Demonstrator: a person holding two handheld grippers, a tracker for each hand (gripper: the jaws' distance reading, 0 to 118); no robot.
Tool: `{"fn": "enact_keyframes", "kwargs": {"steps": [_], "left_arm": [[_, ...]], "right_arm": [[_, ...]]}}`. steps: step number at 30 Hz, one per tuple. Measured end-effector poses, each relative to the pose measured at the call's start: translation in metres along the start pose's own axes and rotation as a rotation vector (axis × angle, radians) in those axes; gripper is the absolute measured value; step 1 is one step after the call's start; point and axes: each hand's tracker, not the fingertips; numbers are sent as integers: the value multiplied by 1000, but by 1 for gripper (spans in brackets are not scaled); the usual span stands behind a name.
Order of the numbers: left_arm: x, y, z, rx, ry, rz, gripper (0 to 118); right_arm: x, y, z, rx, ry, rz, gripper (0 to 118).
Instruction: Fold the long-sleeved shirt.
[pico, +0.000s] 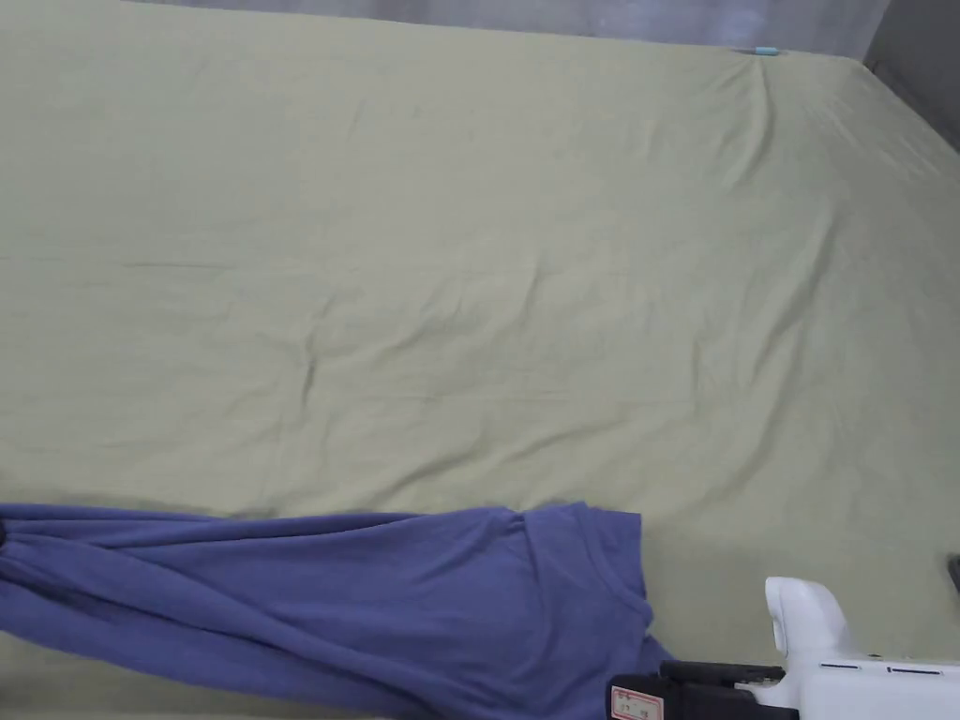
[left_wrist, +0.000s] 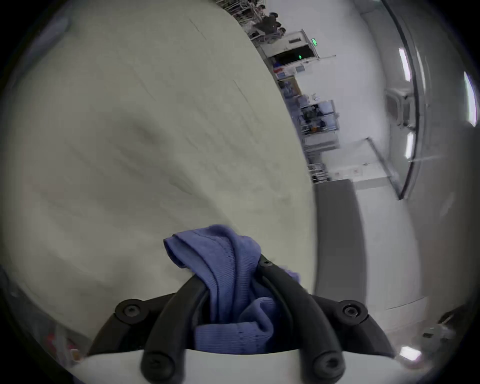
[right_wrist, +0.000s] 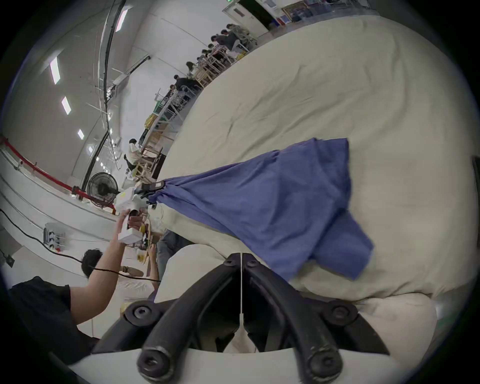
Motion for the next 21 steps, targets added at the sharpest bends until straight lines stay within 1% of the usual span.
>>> {"fn": "enact_keyframes", "kwargs": {"steps": [1,3,6,7,9,10,12,13,15,16,18,21], "left_arm": [[12,-3,-1,0,49,-37,7],[52,-14,-10,-19,103,-181,7],[128,-38,-39,-97,195,-446,7],[160,-53,-52,-126,222,-558,7],[206,-78,-77,-151,248,-713,7],[225,-91,-93,-175,250,-763,7],[250,-113,-126,-231,280,-814,7],[262,-127,-147,-255,318,-845,7],[278,-152,-186,-302,351,-964,7],[281,-164,-205,-316,384,-995,7],[283,-183,-235,-360,371,-989,7],[281,-207,-269,-446,294,-894,7]], "right_arm": [[0,0,0,0,-12,0,0],[-1,-1,-1,14,-66,0,0],[4,1,-2,36,-141,-46,0],[6,2,-1,35,-147,-58,0],[9,3,0,37,-159,-76,0],[10,3,2,38,-165,-81,0],[12,1,4,37,-186,-92,0],[12,0,5,32,-199,-96,0],[15,-4,7,21,-217,-103,0],[16,-6,8,18,-220,-106,0],[19,-10,12,21,-220,-112,0],[23,-13,20,41,-208,-121,0]]}}
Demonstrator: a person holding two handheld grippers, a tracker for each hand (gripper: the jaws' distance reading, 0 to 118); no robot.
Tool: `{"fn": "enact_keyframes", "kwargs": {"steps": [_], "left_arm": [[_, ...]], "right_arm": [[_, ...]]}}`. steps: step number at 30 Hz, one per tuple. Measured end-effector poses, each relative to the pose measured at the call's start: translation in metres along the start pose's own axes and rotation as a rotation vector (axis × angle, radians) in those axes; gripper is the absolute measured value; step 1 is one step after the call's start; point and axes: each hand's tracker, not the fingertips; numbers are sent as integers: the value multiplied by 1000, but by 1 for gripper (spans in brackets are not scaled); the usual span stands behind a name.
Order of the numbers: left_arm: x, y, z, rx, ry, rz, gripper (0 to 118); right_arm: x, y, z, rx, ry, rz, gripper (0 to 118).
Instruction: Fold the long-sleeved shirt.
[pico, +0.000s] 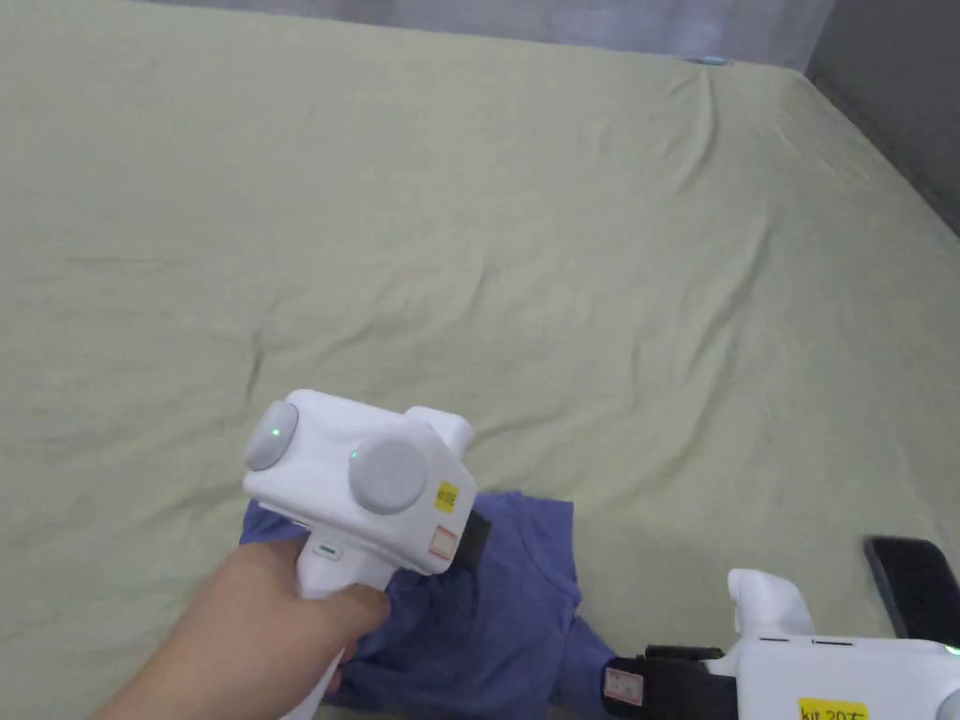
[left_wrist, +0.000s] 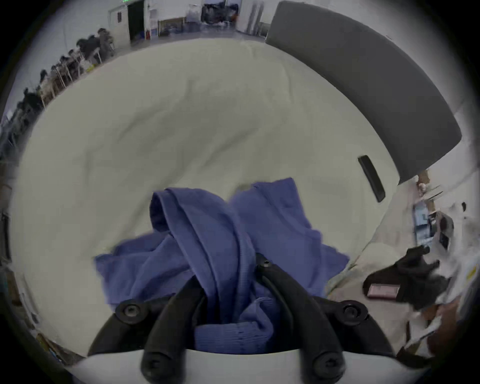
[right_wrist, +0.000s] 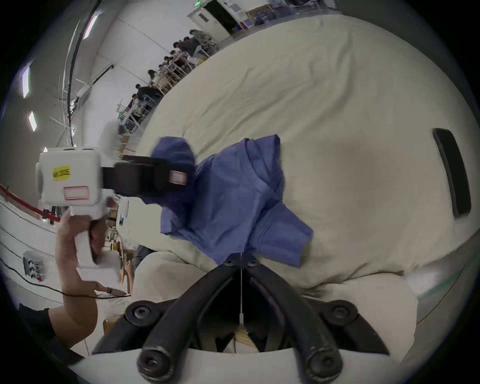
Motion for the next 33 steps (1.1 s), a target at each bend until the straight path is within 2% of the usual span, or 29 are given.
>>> {"fn": "enact_keyframes", "kwargs": {"steps": [4,8,9,10,12,13,14,16,17,18,19,20,21,22,23,26,30,33], "left_arm": [[16,-5,-35,-14,51,0,7],[2,-5,-39,16,-28,145,8],[-3,-6,-37,32,-53,170,21],[-11,-8,-33,66,-134,200,43],[-19,-12,-16,120,-348,315,109],[-24,-16,-5,138,-410,353,118],[-28,-19,7,176,-446,377,118],[-39,-28,40,305,-470,395,115],[-45,-30,50,330,-476,399,106],[-52,-32,60,329,-429,397,65],[-56,-32,69,329,-335,392,18],[-58,-34,73,343,-236,377,0],[-57,-36,71,343,-76,356,0],[-53,-39,66,339,19,324,0],[-50,-37,60,306,48,288,0],[-27,-39,26,185,-32,248,0],[16,-30,-30,70,-63,86,0],[54,-22,-53,49,24,27,0]], "right_arm": [[5,1,-1,1,-1,-3,0],[6,2,-7,-4,-3,-10,0],[7,1,-9,-4,-1,-19,0],[9,1,-11,-7,5,-27,0],[10,1,-14,-15,16,-37,0],[9,0,-14,-15,18,-38,0],[9,0,-13,-14,20,-38,0],[10,0,-11,-7,30,-40,0],[11,0,-10,-3,36,-45,0],[12,1,-9,1,46,-53,0],[14,2,-8,2,54,-62,0],[16,2,-8,3,58,-69,0],[17,2,-8,4,59,-77,0],[19,2,-8,7,59,-85,0],[20,2,-8,9,60,-89,0],[22,-1,-9,10,61,-104,0],[22,-4,-5,12,51,-118,0],[24,-6,0,19,42,-119,0]]}}
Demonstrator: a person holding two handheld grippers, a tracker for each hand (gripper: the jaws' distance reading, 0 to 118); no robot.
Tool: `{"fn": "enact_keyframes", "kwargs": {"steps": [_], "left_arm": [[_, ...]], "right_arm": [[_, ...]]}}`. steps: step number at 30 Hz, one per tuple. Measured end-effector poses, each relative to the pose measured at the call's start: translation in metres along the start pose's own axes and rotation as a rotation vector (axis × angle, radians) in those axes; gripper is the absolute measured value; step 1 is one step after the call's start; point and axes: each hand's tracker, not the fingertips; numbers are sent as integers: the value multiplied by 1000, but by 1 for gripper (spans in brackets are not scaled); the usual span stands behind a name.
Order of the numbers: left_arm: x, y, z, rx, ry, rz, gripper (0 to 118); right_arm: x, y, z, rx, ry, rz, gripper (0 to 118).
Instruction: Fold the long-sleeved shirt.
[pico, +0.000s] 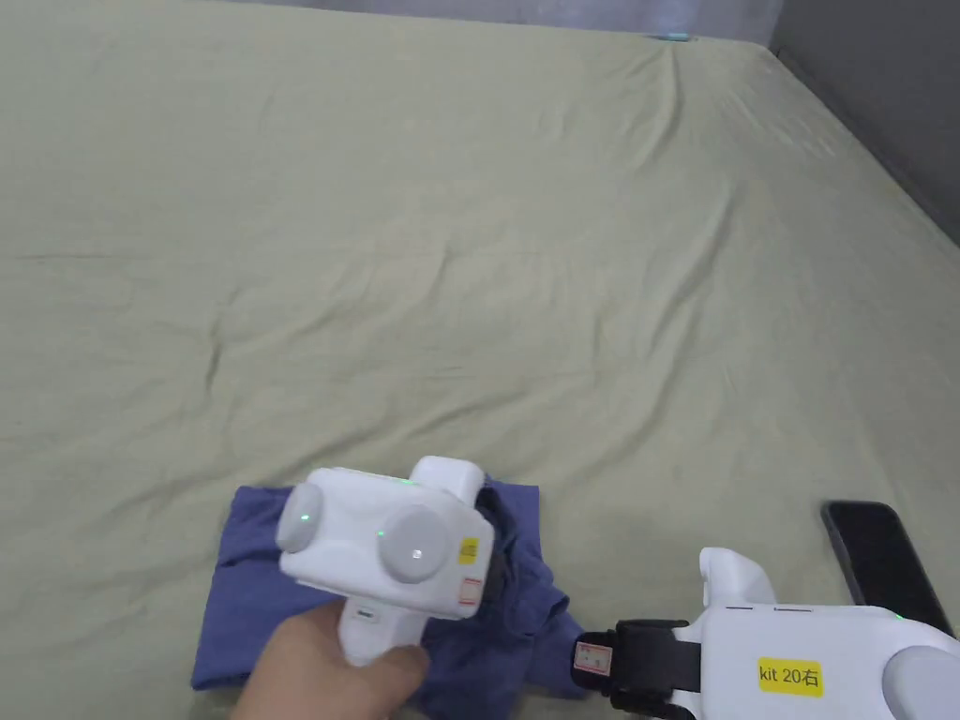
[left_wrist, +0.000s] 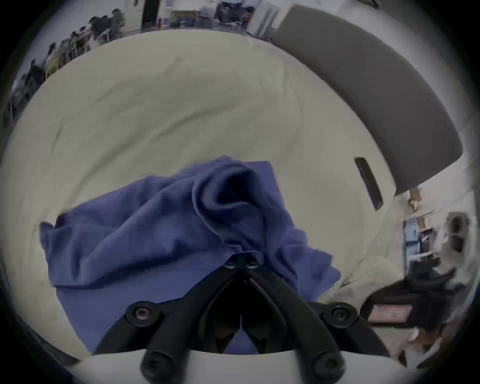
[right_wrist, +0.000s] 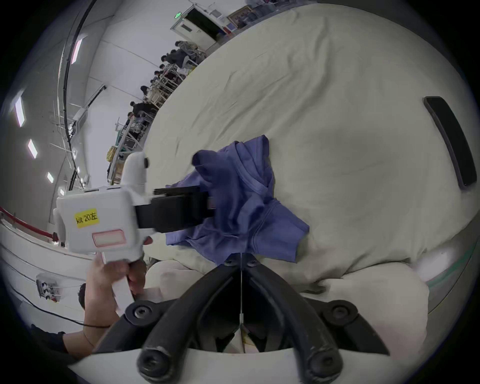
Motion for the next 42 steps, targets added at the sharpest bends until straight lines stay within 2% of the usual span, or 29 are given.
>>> {"fn": "enact_keyframes", "kwargs": {"steps": [2,6,9,13,15,19,22,24,26,30,31,32,38,42], "left_arm": [[19,5,3,27,-24,-73,0],[38,9,-8,-53,-203,-33,0],[37,9,3,-40,-212,-19,0],[-18,10,58,65,-335,139,0],[-55,7,86,157,-293,213,0],[-122,-13,119,241,-162,321,0],[-152,-35,117,216,-124,391,0],[-166,-46,109,200,-123,440,0],[-177,-47,97,176,-119,491,0],[-174,-44,92,160,-96,488,0],[-173,-43,92,153,-91,478,0],[-172,-43,91,151,-91,473,0],[-176,-43,88,131,-89,471,0],[-183,-46,95,150,-95,485,0]], "right_arm": [[2,1,4,9,-22,-7,0],[8,5,20,46,-57,-23,0],[8,12,35,100,-106,-9,0],[-3,27,49,157,-102,7,0],[-14,38,41,156,-60,31,0],[-54,57,-1,96,8,157,0],[-75,69,-43,-3,90,166,0],[-80,77,-72,-59,93,169,0],[-75,84,-97,-106,42,156,0],[-46,88,-130,-183,-242,142,0],[-37,89,-128,-173,-136,109,0],[-33,91,-125,-160,-75,91,0],[-25,90,-129,-160,-77,87,0],[-17,91,-129,-159,-46,57,0]]}}
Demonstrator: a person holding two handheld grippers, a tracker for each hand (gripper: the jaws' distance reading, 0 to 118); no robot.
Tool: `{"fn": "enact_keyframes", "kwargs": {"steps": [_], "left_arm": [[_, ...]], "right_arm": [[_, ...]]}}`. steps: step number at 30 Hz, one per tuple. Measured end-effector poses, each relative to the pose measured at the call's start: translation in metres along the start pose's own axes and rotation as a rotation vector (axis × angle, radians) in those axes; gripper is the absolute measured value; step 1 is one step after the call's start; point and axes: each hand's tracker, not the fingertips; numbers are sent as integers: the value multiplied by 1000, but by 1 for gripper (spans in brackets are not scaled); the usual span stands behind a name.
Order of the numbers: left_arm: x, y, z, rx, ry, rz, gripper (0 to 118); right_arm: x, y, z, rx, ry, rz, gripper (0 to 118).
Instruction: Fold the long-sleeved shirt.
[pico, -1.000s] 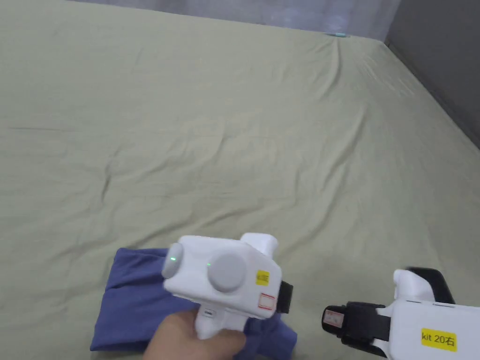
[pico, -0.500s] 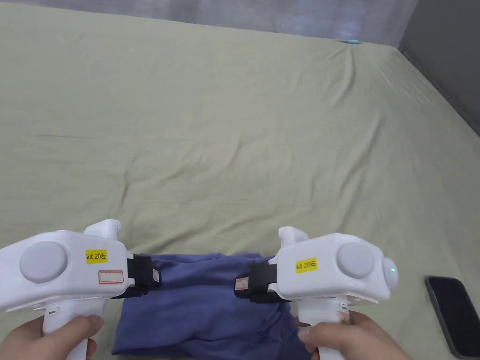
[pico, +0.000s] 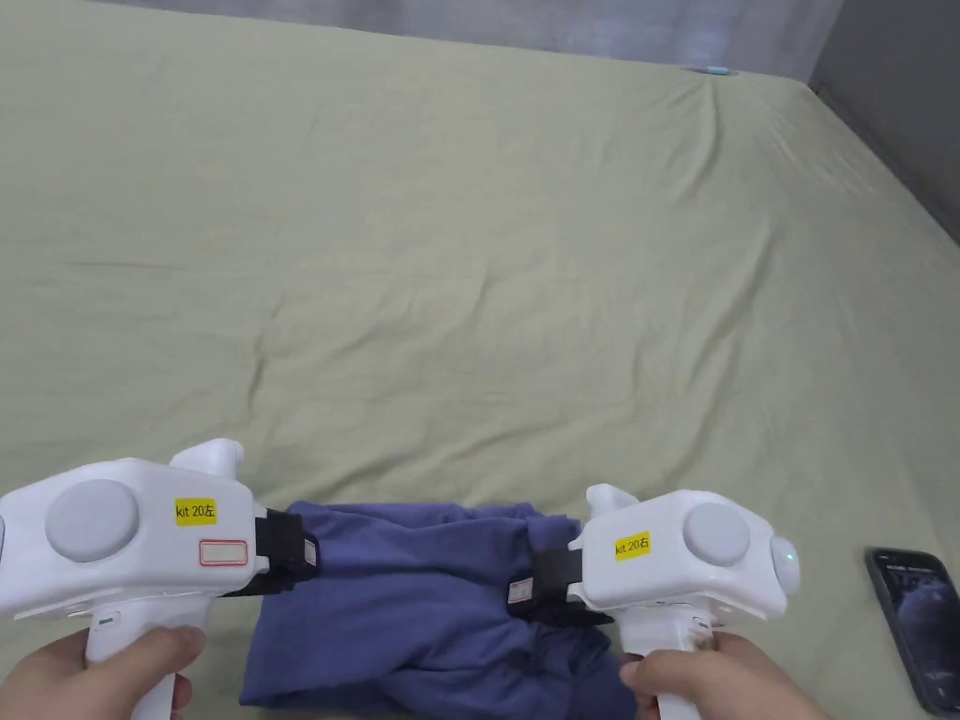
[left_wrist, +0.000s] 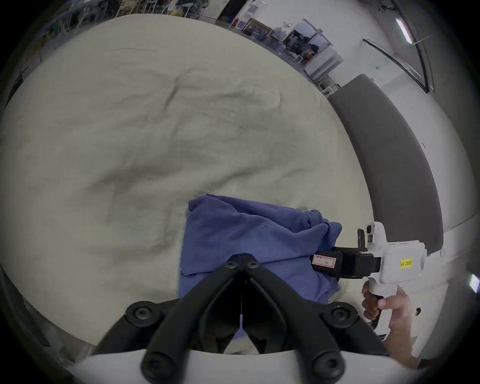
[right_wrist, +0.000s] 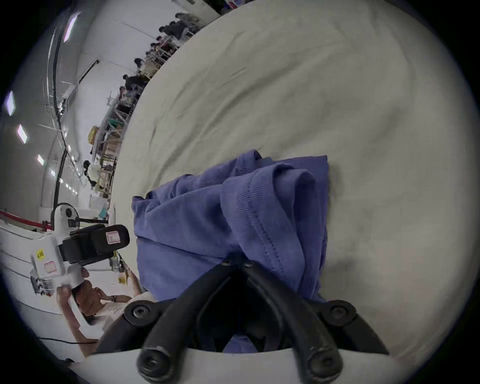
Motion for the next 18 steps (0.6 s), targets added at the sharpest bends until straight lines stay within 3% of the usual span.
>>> {"fn": "enact_keyframes", "kwargs": {"steps": [3,8,12,13,14,15,16,17,18], "left_arm": [[-4,2,1,7,25,6,0],[-15,6,0,3,51,22,0],[-17,4,-4,-15,72,21,1],[-20,4,-7,-23,71,35,8],[-23,3,-7,-8,66,68,8],[-28,2,-10,7,64,106,46],[-32,0,-17,-18,35,125,96],[-35,-3,-16,-8,-23,151,118],[-37,-1,-18,-92,-56,169,114]], "right_arm": [[-4,-3,1,8,-7,13,0],[-26,-10,-3,42,-124,125,0],[-27,-14,-5,59,-133,123,0],[-26,-15,-5,63,-129,118,0],[-24,-15,-5,64,-123,116,0],[-22,-14,-5,65,-113,109,0],[-19,-13,-4,64,-99,95,0],[-17,-13,-4,62,-88,84,0],[-16,-12,-4,60,-80,79,0]]}}
